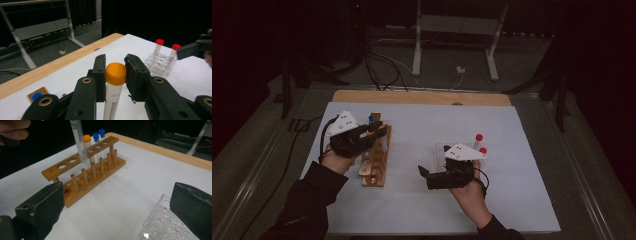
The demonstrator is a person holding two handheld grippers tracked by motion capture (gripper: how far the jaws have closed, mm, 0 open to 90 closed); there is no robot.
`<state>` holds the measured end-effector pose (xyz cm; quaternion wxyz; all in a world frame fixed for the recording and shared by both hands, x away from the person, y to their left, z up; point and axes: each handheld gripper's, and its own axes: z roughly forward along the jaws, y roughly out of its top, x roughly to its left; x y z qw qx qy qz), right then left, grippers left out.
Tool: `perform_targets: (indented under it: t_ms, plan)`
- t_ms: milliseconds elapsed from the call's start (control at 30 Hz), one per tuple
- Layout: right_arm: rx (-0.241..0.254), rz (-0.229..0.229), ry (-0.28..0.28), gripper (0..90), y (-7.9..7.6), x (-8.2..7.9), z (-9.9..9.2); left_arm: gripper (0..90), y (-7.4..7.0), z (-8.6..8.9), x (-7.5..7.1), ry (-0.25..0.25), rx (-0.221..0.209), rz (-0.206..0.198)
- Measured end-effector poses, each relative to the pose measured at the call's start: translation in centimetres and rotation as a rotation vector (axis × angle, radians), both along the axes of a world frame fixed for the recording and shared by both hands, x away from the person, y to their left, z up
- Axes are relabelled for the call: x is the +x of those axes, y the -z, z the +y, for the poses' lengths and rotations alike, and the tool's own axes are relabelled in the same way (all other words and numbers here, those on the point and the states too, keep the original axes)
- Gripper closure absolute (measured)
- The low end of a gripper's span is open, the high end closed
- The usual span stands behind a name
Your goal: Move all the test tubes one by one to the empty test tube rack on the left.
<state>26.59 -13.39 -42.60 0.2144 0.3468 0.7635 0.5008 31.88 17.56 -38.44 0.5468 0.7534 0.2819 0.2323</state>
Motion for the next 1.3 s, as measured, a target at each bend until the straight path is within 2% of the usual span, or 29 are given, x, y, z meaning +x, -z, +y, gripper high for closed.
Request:
perform_targets:
  t_ms: [367,533,733,867,1300]
  plan:
    - [0.007,-0.005,-0.005,0.0,-0.1,0.0,-0.3,72.1,0.2,2.3,0.4,-0.096,-0.002,-0.022]
    - [0.008,-0.006,-0.009,0.0,-0.1,0.1,-0.3,72.1,0.9,3.0,0.7,-0.141,-0.023,-0.027]
    - [0.011,-0.002,-0.017,0.0,-0.1,0.1,-0.3,72.1,2.5,3.4,1.2,-0.164,-0.043,0.004]
    - [0.019,-0.001,-0.015,0.0,-0.1,0.1,-0.4,72.1,3.5,3.2,1.3,-0.166,-0.022,0.019]
    - [0.022,0.001,-0.015,0.0,0.1,0.2,-0.5,71.9,6.5,3.1,1.5,-0.187,0.003,0.076]
